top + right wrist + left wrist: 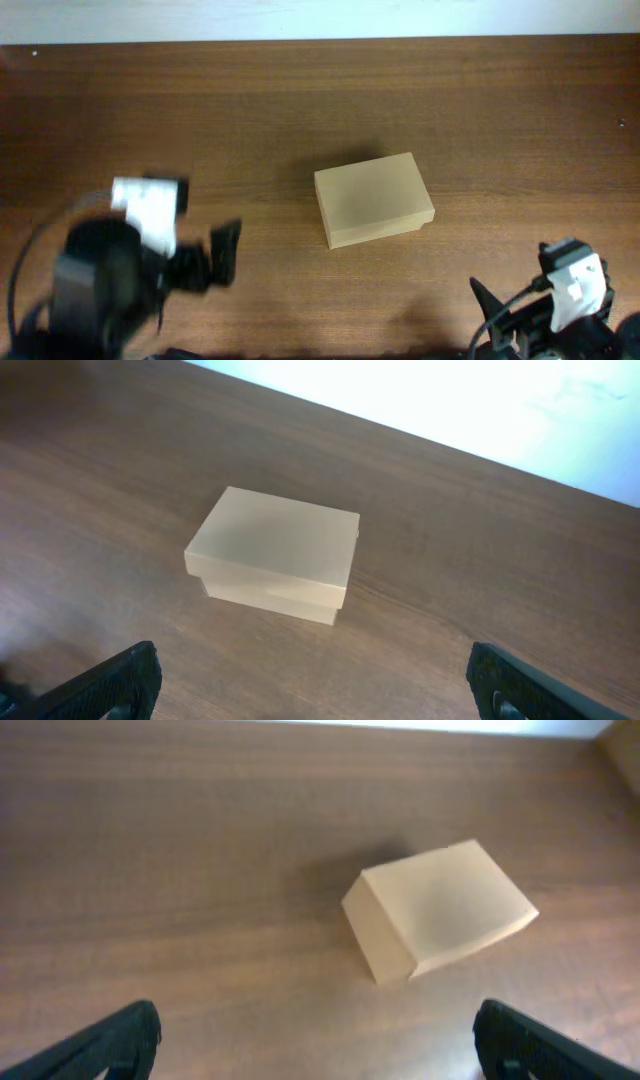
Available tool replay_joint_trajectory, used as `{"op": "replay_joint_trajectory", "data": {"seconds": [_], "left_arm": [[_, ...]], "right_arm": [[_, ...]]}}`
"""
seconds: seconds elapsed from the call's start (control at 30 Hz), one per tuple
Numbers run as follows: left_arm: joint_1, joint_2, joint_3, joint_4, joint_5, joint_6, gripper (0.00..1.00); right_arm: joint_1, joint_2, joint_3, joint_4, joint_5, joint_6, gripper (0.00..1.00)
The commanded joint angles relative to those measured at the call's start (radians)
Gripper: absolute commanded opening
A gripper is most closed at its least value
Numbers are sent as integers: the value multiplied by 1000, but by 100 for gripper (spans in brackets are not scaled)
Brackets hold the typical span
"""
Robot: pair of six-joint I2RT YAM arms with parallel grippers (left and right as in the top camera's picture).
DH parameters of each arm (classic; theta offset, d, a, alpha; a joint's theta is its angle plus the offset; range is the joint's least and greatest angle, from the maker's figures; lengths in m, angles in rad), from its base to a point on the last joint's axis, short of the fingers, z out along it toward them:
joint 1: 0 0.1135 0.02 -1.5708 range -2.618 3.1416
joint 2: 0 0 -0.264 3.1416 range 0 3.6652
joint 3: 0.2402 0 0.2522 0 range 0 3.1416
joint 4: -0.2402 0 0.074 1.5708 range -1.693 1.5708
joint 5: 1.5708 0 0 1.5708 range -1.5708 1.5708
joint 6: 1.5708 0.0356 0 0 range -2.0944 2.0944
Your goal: Pack container
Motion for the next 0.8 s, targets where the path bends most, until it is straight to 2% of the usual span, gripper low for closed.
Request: {"op": "replay_joint_trajectory", "data": {"seconds": [0.0, 0.17, 0.3, 0.5, 0.6, 0.77], "left_arm": [[-4, -202, -191, 49, -5, -33, 100], [-4, -432, -368, 85, 9, -52, 100], [-4, -528, -425, 87, 22, -52, 100], [-4, -551, -469, 92, 31, -53, 100], [-4, -550, -483, 104, 27, -98, 100], [-4, -550, -483, 105, 28, -98, 100]], "right_arm": [[-7, -51, -51, 5, -9, -7, 99], [-7, -140, -144, 6, -10, -7, 99], [-7, -228, -198, 27, -19, 13, 99], [-7, -343, -216, 28, -4, 19, 99], [-7, -354, -216, 28, -2, 19, 99], [-7, -354, -217, 27, -2, 19, 99]]}}
